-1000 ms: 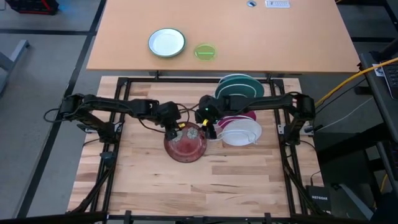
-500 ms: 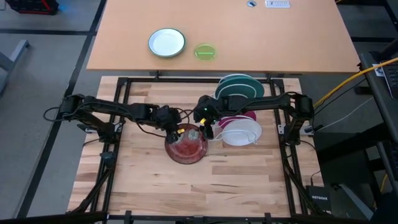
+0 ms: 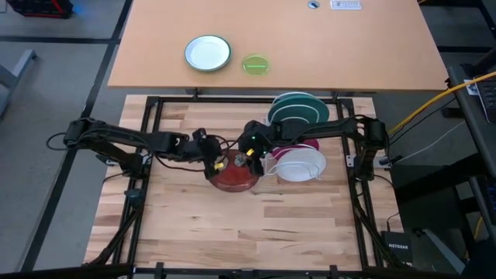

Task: Sort dishes
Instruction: Put the red plate in the dish rack

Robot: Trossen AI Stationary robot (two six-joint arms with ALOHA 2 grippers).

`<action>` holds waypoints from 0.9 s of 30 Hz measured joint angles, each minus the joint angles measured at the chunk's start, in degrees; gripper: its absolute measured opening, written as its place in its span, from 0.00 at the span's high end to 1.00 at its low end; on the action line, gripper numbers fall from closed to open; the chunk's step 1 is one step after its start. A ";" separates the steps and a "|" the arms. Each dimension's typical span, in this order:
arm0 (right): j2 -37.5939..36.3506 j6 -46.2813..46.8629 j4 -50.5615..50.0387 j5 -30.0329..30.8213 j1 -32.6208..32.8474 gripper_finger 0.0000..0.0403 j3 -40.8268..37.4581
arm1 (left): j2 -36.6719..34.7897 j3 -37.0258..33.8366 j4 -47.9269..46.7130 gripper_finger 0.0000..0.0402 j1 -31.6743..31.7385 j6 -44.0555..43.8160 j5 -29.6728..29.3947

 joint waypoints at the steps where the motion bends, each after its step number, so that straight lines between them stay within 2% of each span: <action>1: 0.00 -0.08 0.46 -0.65 -0.02 0.48 0.00 | -0.07 0.00 0.01 0.99 -0.38 0.02 -0.67; 4: 0.00 -0.09 1.62 -2.59 -0.02 0.49 0.00 | -0.09 0.00 0.22 0.99 -1.35 0.02 -2.82; 7: 0.00 -0.08 2.19 -3.85 -0.07 0.55 0.00 | -0.12 0.00 0.46 0.99 -2.12 0.66 -4.32; 16: 0.04 1.16 2.37 -1.30 -0.20 0.87 -0.02 | -0.16 0.04 1.65 0.99 -4.25 -0.22 -7.82; 24: 0.02 0.64 2.87 -0.65 -0.11 0.88 -0.01 | -0.20 0.09 1.27 0.98 -5.45 -0.44 -8.75; 27: -0.04 0.09 3.00 -0.41 -0.07 0.88 -0.02 | -0.20 0.12 1.09 0.94 -5.62 2.57 -8.70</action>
